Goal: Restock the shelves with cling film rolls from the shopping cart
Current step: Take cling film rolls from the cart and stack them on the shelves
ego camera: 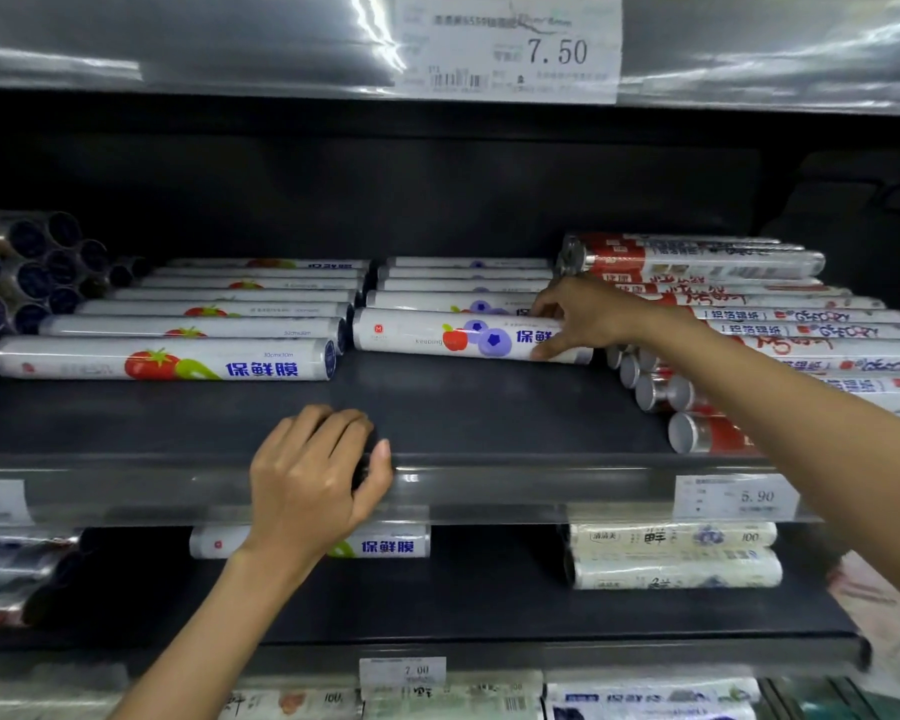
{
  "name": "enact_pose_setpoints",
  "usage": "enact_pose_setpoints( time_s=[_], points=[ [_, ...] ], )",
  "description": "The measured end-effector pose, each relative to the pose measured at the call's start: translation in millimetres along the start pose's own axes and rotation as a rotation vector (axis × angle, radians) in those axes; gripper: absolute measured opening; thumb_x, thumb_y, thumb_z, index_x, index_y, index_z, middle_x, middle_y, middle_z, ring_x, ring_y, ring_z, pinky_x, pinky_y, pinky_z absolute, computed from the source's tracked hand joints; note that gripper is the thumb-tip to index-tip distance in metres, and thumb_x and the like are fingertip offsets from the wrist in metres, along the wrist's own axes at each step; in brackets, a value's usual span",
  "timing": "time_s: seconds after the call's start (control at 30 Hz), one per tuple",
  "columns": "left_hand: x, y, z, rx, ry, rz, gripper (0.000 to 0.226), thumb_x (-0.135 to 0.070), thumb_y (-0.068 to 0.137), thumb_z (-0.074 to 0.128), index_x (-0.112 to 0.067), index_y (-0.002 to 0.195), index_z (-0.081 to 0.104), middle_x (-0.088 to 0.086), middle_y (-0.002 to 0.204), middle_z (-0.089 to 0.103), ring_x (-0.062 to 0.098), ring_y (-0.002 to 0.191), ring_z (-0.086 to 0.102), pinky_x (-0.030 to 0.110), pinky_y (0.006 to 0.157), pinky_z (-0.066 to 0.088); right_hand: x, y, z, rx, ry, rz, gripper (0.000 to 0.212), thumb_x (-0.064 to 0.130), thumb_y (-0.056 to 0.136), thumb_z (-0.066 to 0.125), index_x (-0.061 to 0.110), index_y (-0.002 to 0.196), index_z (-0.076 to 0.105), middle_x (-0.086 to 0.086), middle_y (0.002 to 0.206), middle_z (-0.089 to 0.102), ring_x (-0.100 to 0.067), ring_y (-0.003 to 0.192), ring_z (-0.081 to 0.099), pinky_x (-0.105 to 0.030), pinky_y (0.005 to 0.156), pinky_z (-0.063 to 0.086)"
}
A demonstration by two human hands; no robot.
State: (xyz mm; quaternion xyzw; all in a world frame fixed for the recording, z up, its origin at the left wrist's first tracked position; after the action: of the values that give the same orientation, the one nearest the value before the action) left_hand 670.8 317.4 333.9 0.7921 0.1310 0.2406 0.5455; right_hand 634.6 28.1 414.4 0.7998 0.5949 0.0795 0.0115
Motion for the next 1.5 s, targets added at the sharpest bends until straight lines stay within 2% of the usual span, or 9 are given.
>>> enact_pose_setpoints(
  time_s=[0.27, 0.47, 0.73, 1.0, 1.17, 1.27, 1.33, 1.4, 1.5],
  points=[
    [-0.6, 0.5, -0.6, 0.015, 0.01, -0.013, 0.04, -0.022, 0.094, 0.043, -0.003, 0.072, 0.07, 0.008, 0.077, 0.071, 0.025, 0.067, 0.065, 0.031, 0.055, 0.042, -2.3, 12.0, -2.7, -0.048, -0.071, 0.001, 0.056, 0.033, 0.067, 0.083, 0.009, 0.113, 0.063, -0.009, 0.115, 0.062, -0.024, 0.107, 0.052, -0.025, 0.077, 0.035],
    [-0.9, 1.4, -1.0, 0.016, 0.009, -0.02, 0.04, -0.022, 0.094, 0.043, -0.004, 0.072, 0.07, 0.006, 0.076, 0.071, 0.024, 0.066, 0.064, 0.031, 0.054, 0.041, -5.6, 8.1, -4.7, -0.062, -0.052, 0.018, 0.064, 0.032, 0.069, 0.083, 0.009, 0.123, 0.057, -0.007, 0.122, 0.06, -0.023, 0.112, 0.054, -0.026, 0.087, 0.042],
    [-1.7, 2.0, -0.7, 0.028, 0.013, -0.029, 0.041, -0.022, 0.095, 0.041, -0.004, 0.072, 0.07, 0.006, 0.076, 0.071, 0.025, 0.066, 0.064, 0.031, 0.054, 0.04, -8.9, 6.7, -5.0, -0.113, -0.092, -0.002, 0.054, 0.032, 0.069, 0.082, 0.01, 0.116, 0.064, -0.009, 0.115, 0.063, -0.024, 0.109, 0.054, -0.034, 0.088, 0.047],
    [1.0, 2.3, -0.1, 0.085, -0.021, -0.075, 0.042, -0.024, 0.096, 0.04, -0.005, 0.073, 0.07, 0.006, 0.077, 0.071, 0.025, 0.067, 0.064, 0.029, 0.058, 0.037, -10.2, -4.0, -8.8, -0.089, -0.02, 0.022, 0.062, 0.027, 0.075, 0.078, 0.009, 0.129, 0.053, -0.01, 0.125, 0.059, -0.023, 0.114, 0.054, -0.023, 0.09, 0.039],
    [-6.2, 10.5, -9.8, 0.087, -0.258, -0.218, 0.035, -0.022, 0.095, 0.044, -0.002, 0.087, 0.072, 0.007, 0.089, 0.072, 0.025, 0.083, 0.066, 0.027, 0.074, 0.045, 21.6, -91.4, -46.4, -0.441, 0.09, -0.059, 0.04, 0.025, 0.087, 0.067, 0.009, 0.123, 0.059, -0.005, 0.117, 0.064, -0.009, 0.1, 0.056, -0.011, 0.083, 0.033],
    [-43.0, 18.1, -18.1, 0.004, -0.47, -0.178, 0.029, -0.013, 0.093, 0.047, 0.004, 0.088, 0.071, 0.011, 0.091, 0.071, 0.026, 0.087, 0.064, 0.026, 0.086, 0.045, 40.3, -176.0, -34.2, -0.634, 0.175, -0.093, 0.032, 0.026, 0.088, 0.06, 0.009, 0.116, 0.063, 0.006, 0.107, 0.062, 0.002, 0.095, 0.05, -0.007, 0.087, 0.037],
    [-79.7, 13.3, -19.1, 0.028, -0.671, -0.129, 0.028, -0.01, 0.093, 0.047, 0.005, 0.087, 0.07, 0.012, 0.091, 0.07, 0.024, 0.087, 0.062, 0.026, 0.088, 0.045, 46.0, -232.3, 2.6, -0.662, 0.236, -0.022, 0.03, 0.027, 0.09, 0.057, 0.01, 0.114, 0.063, 0.006, 0.107, 0.063, -0.001, 0.099, 0.054, -0.01, 0.089, 0.039],
    [-121.6, -3.1, -14.3, 0.158, -0.932, -0.144, 0.028, -0.012, 0.093, 0.046, 0.004, 0.09, 0.07, 0.008, 0.093, 0.069, 0.018, 0.091, 0.061, 0.023, 0.089, 0.044, 45.4, -288.5, 57.9, -0.635, 0.327, 0.142, 0.03, 0.03, 0.092, 0.053, 0.011, 0.113, 0.063, 0.003, 0.108, 0.065, -0.005, 0.102, 0.057, -0.015, 0.089, 0.043],
    [-185.9, -56.6, 2.8, 0.542, -1.251, -0.263, 0.031, -0.024, 0.094, 0.043, -0.008, 0.1, 0.068, -0.002, 0.101, 0.067, 0.005, 0.096, 0.059, 0.014, 0.087, 0.042, 46.5, -382.5, 155.9, -0.565, 0.48, 0.523, 0.035, 0.049, 0.093, 0.045, 0.027, 0.115, 0.06, 0.013, 0.108, 0.064, 0.002, 0.098, 0.057, -0.013, 0.079, 0.046]
  ],
)
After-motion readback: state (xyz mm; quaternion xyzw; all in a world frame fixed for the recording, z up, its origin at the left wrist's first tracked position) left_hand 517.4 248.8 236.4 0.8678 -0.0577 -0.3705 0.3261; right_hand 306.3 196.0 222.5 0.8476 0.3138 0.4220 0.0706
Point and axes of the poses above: each hand's wrist, its own y-axis towards the middle knuckle, its own z-axis out of the palm, x = y × z, the point moved 5 cm from there along y, towards the middle knuckle
